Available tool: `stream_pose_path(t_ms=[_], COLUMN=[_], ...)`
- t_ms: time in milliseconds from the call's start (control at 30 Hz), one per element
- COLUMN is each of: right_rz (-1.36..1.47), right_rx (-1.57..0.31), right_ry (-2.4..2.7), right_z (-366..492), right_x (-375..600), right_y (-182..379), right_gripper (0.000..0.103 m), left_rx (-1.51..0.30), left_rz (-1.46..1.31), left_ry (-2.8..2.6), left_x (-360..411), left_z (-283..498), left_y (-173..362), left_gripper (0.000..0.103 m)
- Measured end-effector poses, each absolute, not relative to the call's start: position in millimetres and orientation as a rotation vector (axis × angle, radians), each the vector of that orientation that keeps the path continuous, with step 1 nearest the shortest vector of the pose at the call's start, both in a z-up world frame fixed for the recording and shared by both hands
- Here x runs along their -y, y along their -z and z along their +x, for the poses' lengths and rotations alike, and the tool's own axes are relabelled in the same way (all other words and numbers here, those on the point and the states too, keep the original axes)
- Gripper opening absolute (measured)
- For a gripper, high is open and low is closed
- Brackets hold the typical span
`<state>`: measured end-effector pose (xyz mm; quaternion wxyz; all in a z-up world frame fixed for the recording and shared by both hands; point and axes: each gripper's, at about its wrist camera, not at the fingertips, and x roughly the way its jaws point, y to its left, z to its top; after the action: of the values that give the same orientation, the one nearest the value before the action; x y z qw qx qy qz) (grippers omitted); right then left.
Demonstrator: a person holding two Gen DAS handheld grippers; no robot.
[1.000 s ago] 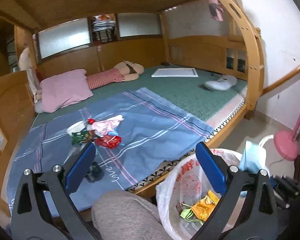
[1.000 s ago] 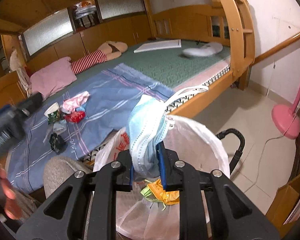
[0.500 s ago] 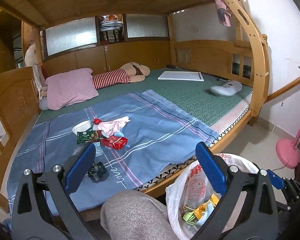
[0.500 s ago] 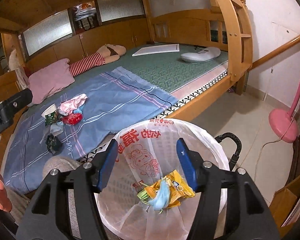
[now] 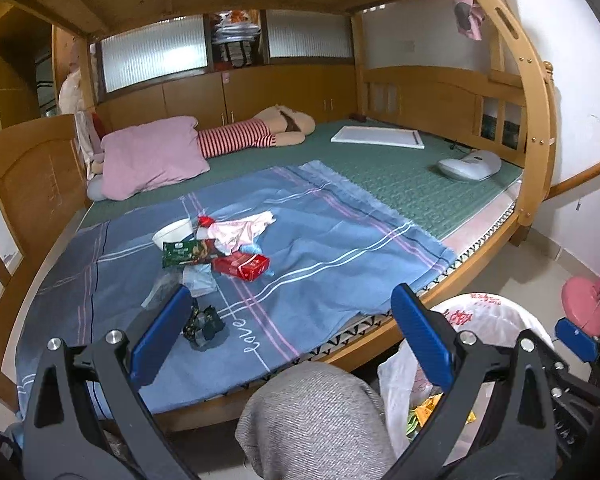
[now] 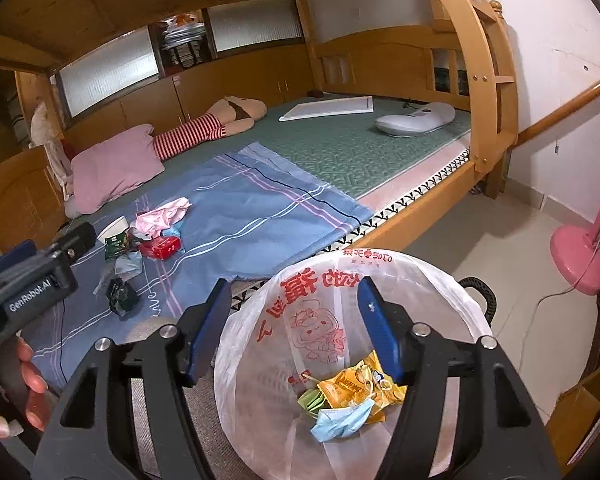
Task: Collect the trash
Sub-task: 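Move the right gripper to the dark green snack wrapper and grasp it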
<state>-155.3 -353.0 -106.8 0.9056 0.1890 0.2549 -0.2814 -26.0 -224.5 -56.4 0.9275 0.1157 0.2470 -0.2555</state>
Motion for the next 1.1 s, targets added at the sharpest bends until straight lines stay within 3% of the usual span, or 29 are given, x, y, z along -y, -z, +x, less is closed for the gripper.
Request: stream_pose_path(t_ms=[400, 833, 1100], right_rz=[0.406, 0.371, 0.31], right_rx=[-0.493, -0.541, -0.556], right_ry=[0.564, 0.4, 0.32], right_z=[-156, -105, -76], right_x=[361, 337, 311], right_y=[102, 103, 99], right_gripper=[0.074, 0.075, 0.08], left_rx=[-0.505, -0.554, -0.536], left_rz=[0.21, 0.133, 0.113], left_ry=[0.443, 0.169, 0.124], left_x=[198, 116, 97], left_z=[-11, 42, 50], left_y=[56, 63, 58], left_gripper=[0.1, 0.1, 0.1])
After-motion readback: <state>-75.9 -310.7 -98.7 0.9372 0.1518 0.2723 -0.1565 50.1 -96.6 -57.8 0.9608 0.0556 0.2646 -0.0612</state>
